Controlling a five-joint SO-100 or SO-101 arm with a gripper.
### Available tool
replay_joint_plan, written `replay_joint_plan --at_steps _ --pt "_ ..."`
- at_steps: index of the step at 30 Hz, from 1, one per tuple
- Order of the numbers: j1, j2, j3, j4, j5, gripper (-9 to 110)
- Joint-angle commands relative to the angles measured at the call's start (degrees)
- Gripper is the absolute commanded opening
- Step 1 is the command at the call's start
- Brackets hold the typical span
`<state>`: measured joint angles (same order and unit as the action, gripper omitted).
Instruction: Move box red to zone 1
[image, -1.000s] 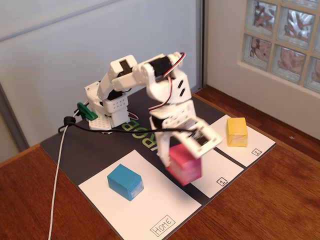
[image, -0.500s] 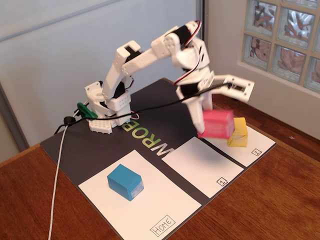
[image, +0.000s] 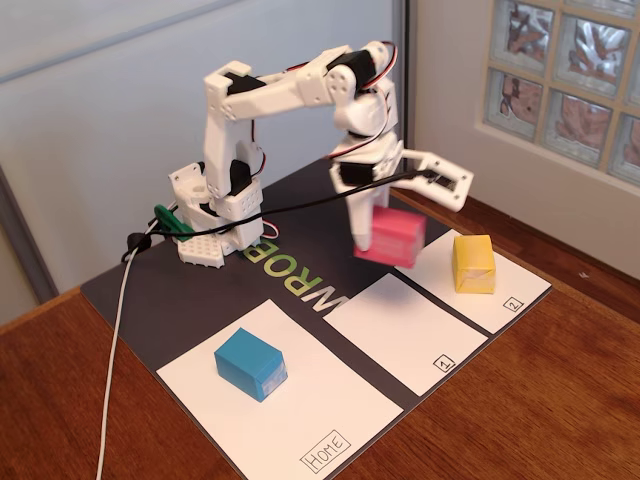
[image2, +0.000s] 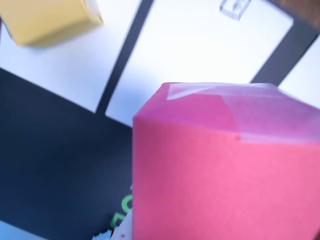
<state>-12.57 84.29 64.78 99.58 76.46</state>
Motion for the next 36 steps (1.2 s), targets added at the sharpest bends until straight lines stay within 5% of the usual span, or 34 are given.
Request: replay_joint_plan --at_steps 1,26,36 --pt "1.41 8.17 10.72 -2.64 -0.88 0" --pt "-1.67 -7.47 19.51 -34.19 -2.99 0" --pt "-2.2 -9.93 19.25 -35.95 -2.46 0"
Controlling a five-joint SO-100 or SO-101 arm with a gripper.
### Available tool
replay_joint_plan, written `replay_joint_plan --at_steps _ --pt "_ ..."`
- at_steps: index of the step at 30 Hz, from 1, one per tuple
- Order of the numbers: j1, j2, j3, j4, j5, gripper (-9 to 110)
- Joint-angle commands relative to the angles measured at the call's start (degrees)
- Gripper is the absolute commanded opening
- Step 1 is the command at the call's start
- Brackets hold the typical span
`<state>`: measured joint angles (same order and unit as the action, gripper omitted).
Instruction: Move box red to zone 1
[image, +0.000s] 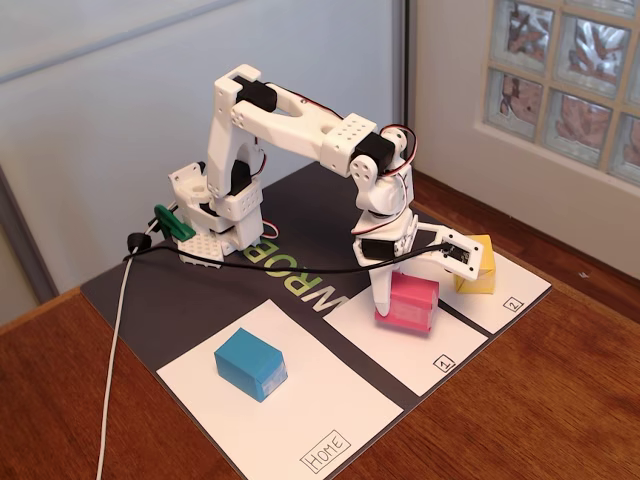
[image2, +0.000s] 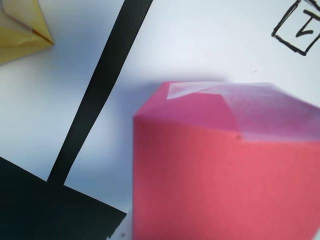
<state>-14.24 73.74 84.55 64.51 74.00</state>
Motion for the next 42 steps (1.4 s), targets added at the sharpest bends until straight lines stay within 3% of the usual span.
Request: replay_joint_plan --at_steps 1,35,42 --pt "-0.53 0.62 -0.44 -0.88 -0.09 0" --pt "1.49 -0.35 6.24 -6.94 -1.23 0" --pt "1.14 -0.09 6.42 -7.21 -1.05 20"
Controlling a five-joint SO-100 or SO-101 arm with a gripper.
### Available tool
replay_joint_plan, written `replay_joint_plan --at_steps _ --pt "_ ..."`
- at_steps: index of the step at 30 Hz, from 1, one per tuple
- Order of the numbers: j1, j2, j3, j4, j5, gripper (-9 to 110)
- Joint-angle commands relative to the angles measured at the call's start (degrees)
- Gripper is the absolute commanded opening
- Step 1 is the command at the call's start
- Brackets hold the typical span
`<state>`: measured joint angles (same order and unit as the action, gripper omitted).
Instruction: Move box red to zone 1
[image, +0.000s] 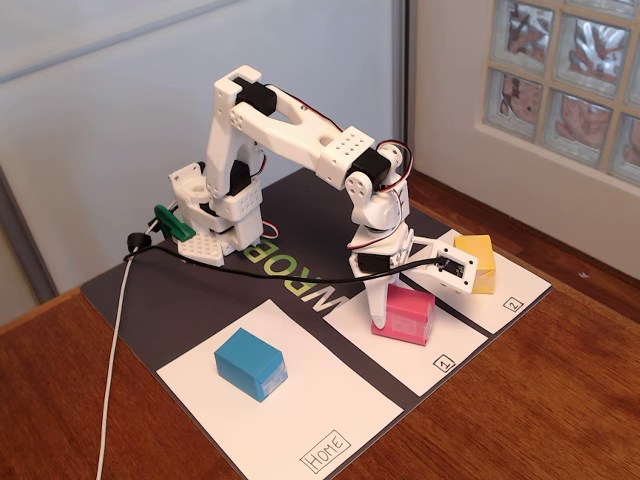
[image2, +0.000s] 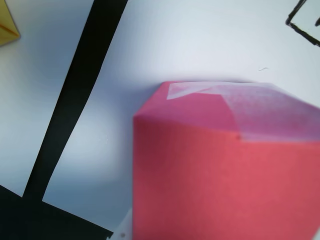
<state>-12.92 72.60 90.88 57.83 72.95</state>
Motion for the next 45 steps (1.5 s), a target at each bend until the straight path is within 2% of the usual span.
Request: replay_joint_plan --at_steps 1,4,9,18,37,45 --pt "-0.26 1.23 0.09 -0.53 0.0 23" --pt "-0.26 2.02 0.09 -0.35 0.18 29" --pt "-0.26 4.13 0.09 0.0 0.53 33" --pt "-0.44 10.46 0.18 2.81 1.14 32" --pt "-2.2 39.02 -0.26 21.09 3.43 32" --pt "-1.85 49.04 -0.18 29.09 4.75 26"
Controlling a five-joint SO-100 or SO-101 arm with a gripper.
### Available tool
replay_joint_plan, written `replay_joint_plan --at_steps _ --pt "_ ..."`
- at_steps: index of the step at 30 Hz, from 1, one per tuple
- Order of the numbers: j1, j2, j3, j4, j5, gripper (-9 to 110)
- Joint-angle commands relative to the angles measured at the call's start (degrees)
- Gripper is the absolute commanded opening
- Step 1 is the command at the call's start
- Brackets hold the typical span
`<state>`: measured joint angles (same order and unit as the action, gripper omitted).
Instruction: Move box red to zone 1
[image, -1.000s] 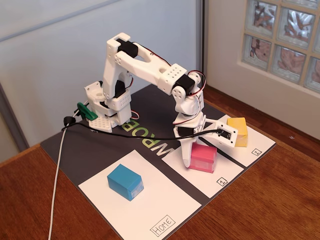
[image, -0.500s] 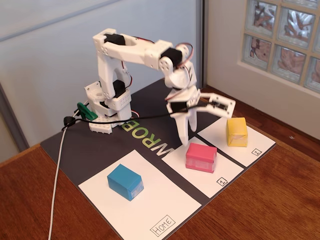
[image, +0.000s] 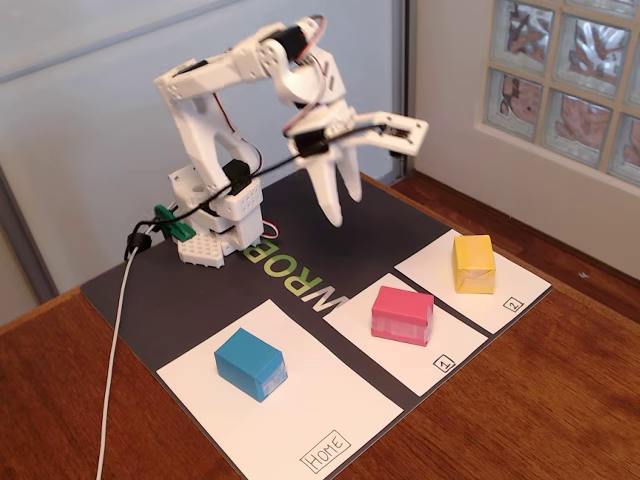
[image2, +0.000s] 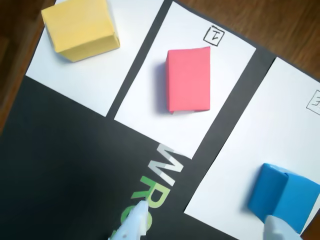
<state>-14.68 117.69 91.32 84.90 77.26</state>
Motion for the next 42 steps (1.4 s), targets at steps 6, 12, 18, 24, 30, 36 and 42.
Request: replay_joint_plan --at_steps 6,12,18,24,30,36,42 --pt "0.88 9.93 -0.35 8.26 1.49 1" --pt "1.05 15.56 3.25 12.39 5.27 0" --pt "2.9 26.19 13.71 15.03 7.82 0" --pt "6.77 42.54 30.23 14.85 7.21 0" --pt "12.39 55.37 45.09 14.06 5.98 0" --pt "16.35 63.11 50.89 15.47 7.29 -1" --pt "18.02 63.81 55.11 10.63 7.56 -1"
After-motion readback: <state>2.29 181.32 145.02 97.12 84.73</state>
